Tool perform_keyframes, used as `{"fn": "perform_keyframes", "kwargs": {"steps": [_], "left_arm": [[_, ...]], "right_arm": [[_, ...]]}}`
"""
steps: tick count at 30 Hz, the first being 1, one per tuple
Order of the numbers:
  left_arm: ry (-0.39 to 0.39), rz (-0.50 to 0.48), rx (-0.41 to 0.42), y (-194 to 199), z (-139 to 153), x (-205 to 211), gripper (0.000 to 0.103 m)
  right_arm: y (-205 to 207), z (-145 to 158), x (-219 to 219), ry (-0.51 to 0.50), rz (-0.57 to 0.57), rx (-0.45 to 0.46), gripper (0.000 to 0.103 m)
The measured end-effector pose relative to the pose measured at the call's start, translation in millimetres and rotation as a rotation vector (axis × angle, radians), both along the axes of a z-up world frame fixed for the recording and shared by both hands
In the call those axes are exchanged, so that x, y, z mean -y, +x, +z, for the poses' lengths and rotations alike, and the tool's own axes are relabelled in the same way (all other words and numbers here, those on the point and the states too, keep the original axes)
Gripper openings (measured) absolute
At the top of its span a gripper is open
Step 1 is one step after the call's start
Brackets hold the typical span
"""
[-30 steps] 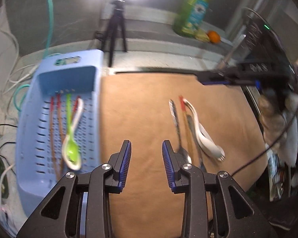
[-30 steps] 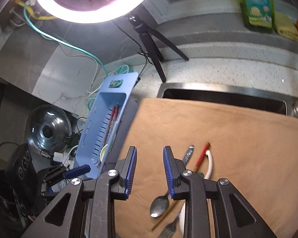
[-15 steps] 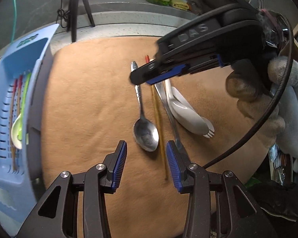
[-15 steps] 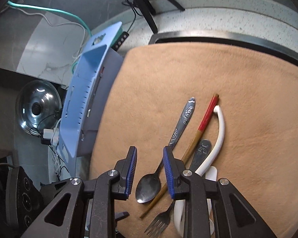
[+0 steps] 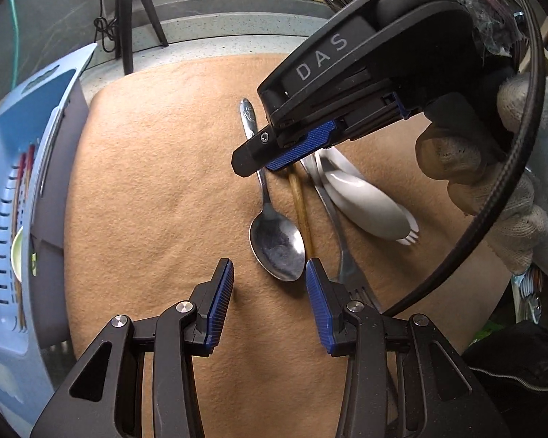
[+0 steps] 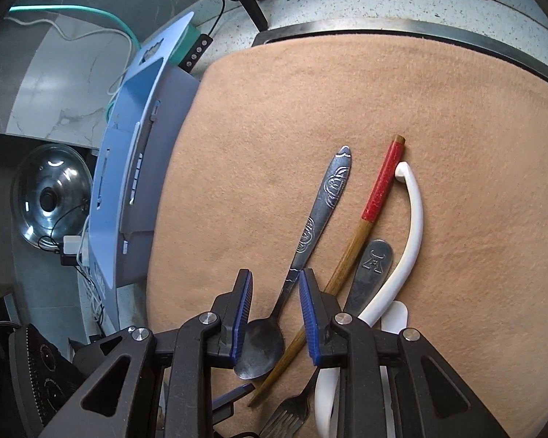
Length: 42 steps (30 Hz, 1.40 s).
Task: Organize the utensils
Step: 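Move the right tool over the metal spoon and grasp its handle, then carry the metal spoon to the basket and release it with the right tool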
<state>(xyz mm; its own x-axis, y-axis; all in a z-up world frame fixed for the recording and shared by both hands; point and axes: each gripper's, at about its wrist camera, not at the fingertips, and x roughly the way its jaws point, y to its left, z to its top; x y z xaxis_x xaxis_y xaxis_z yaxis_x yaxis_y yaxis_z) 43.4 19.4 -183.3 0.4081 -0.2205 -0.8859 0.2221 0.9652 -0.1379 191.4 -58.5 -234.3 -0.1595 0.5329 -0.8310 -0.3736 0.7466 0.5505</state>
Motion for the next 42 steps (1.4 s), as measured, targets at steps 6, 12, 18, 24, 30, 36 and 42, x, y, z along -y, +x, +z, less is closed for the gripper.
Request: {"fn": "perform_keyframes", "kwargs": {"steps": [6,12,18,24,30,36,42], "left_arm": [[0.035,-0.05,0.017,-2,-5,8,0.039],[-0.003,-0.023,0.01,1,-10,-4,0.033],[-0.057,-0.013,-0.014,7,-12,-14,0.027],[-0.101,0.008,-0.011,9,-13,-19,0.026],[-0.11,0.017,0.005,9,-5,-23,0.026],[-0.126,0.046,0.044,2,17,-35,0.026],[-0.12,0.077,0.079,-7,36,-60,0.026]], "right_arm": [[2,-3,1,0.005,-0.02,-0.02,0.023],[2,-4,3,0.014,-0.037,-0.031,0.021],[0,-8,0,0.033,-0.057,-0.044,0.017],[1,-11,1,0.034,-0.082,-0.038,0.008],[1,-6,3,0.066,-0.107,-0.059,0.007],[2,16,-6,0.11,-0.101,-0.042,0.006],[1,42,-38,0.163,-0.07,-0.022,0.004]]}}
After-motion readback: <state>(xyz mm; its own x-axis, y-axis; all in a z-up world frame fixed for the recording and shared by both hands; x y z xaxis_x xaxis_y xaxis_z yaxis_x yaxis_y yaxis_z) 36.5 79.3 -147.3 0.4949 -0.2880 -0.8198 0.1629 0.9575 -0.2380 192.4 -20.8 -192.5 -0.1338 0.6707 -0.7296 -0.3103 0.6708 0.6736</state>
